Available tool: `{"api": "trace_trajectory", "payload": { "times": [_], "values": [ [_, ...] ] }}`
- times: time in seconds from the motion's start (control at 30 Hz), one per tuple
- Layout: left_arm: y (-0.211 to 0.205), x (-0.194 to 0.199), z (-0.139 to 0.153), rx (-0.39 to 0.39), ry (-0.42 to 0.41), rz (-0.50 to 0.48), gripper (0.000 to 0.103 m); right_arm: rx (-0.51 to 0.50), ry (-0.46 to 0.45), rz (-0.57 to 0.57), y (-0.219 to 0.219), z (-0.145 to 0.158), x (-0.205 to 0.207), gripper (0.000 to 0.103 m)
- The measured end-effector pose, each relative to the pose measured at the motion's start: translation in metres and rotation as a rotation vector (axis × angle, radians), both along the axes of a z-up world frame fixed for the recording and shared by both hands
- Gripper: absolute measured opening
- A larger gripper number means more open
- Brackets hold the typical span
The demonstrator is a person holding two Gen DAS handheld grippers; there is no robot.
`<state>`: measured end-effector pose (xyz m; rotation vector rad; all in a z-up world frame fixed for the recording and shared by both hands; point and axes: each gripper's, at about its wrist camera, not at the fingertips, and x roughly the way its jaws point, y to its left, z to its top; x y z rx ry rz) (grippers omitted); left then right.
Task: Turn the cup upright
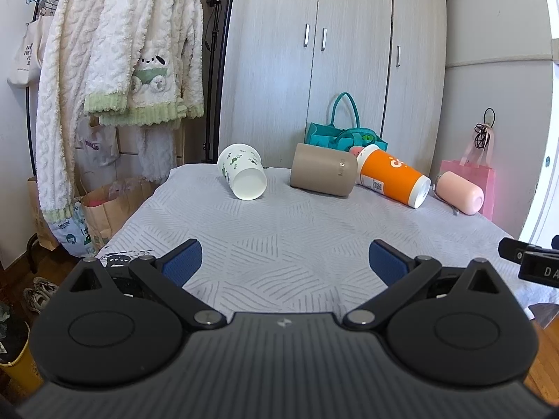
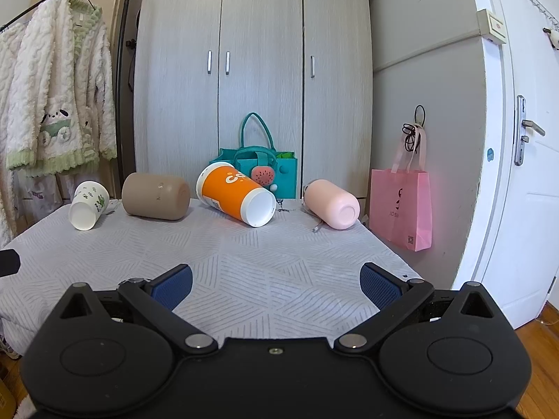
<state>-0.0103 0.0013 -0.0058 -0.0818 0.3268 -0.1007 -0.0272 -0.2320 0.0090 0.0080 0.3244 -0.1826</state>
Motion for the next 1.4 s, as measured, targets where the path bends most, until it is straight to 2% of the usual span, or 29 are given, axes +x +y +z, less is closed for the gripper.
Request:
{"api": "trace_trajectory", "payload": {
  "times": [0.8,1.0,1.13,1.23,1.4],
  "values": [
    [0.000,-0.002,-0.001,0.014,0.046,0.008,0.103,-0.004,0.032,-0.004,-0.001,-0.001,0.002,0.103],
    [0.003,0.001,0.002,-0.039,0.104,-0.001,0.103,0.002,0.039,-0.004,-0.004,-0.002,0.003,0.103],
    [-0.008,0.006,0.015,-0.005,0.108,-0.005,0.103,0.034,0.043,0.046,-0.012,0.003,0.002,0.103],
    [-0.019,0.014,0.029,-0.004,0.132,-0.041,0.103,0.079,0.043,0.124,-0.027,0.016,0.003,0.103],
    [-0.044,0.037,0.052,0.001,0.180,-0.109,0.103,0.109,0.097,0.262,-0.060,0.044,0.014,0.103]
  ]
}}
